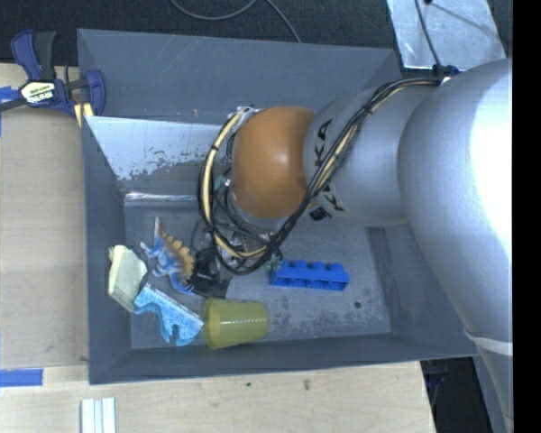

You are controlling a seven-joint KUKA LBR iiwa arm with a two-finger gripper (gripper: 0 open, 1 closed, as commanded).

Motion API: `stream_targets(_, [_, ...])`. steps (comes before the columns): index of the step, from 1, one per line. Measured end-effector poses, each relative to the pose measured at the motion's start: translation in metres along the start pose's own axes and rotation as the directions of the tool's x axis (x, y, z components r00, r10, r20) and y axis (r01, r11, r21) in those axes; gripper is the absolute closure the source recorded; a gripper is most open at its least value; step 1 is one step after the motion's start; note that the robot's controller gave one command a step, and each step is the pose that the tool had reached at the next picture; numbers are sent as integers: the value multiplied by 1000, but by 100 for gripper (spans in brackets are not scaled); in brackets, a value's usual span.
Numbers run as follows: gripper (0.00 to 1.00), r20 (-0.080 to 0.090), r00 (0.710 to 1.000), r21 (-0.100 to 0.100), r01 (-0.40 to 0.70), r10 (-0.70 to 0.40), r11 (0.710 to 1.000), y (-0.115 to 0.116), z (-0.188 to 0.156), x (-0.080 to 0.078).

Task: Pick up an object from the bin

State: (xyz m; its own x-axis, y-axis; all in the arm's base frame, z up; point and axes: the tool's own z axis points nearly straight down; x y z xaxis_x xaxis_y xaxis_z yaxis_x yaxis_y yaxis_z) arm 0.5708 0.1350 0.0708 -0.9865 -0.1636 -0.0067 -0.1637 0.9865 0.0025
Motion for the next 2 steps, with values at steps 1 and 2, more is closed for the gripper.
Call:
stream_targets(1, [100,0,1000,0,0,0,1000,0,0,0])
stream_targets(2, [100,6,994,-1,-106,106,994,6,-150,4])
